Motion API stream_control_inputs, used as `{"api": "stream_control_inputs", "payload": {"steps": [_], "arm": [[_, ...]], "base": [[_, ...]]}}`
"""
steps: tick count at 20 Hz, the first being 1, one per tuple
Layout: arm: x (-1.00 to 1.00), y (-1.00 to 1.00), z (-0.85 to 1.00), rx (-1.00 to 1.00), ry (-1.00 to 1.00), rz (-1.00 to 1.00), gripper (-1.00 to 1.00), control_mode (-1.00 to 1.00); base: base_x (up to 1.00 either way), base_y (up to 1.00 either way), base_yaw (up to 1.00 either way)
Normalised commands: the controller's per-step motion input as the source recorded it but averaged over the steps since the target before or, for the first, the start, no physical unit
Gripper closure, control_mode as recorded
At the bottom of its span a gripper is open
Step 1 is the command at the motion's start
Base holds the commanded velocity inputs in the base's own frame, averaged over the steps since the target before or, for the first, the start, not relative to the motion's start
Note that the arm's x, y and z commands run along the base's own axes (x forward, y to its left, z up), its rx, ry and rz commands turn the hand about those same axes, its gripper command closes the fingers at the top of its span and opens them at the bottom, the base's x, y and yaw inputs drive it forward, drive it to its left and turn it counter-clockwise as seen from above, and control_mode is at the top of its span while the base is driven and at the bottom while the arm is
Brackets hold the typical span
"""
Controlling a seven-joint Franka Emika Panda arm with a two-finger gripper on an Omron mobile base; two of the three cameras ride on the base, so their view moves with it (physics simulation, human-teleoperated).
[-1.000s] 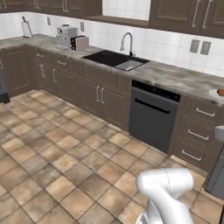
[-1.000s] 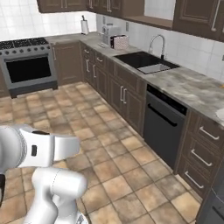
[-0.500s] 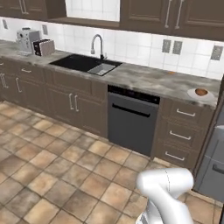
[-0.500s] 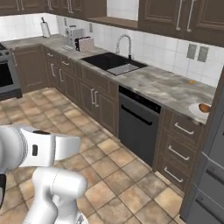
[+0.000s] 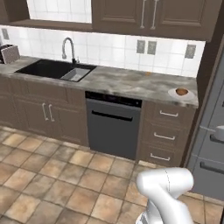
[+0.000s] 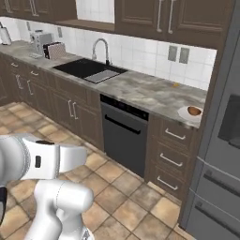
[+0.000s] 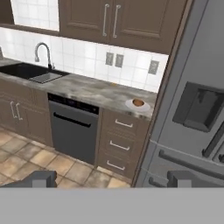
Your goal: Pick the potato from the counter and place it in the microwave. Then turn on the microwave.
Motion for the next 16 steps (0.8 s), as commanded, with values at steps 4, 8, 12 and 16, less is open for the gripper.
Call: {"api": "stream_control_inputs", "payload": {"steps": [4,8,12,16], "arm": [[0.0,0.0,0.0,0.0,0.0,0.0,-1.0,1.0],[0.0,0.0,0.0,0.0,0.0,0.0,-1.0,1.0],[0.0,0.0,0.0,0.0,0.0,0.0,-1.0,1.0],[0.0,0.0,0.0,0.0,0.0,0.0,-1.0,1.0]], "base": [[0.62,0.39,-0.28],[0.73,0.43,-0.24],[0.71,0.42,-0.23],[0.61,0.26,-0.24]]}}
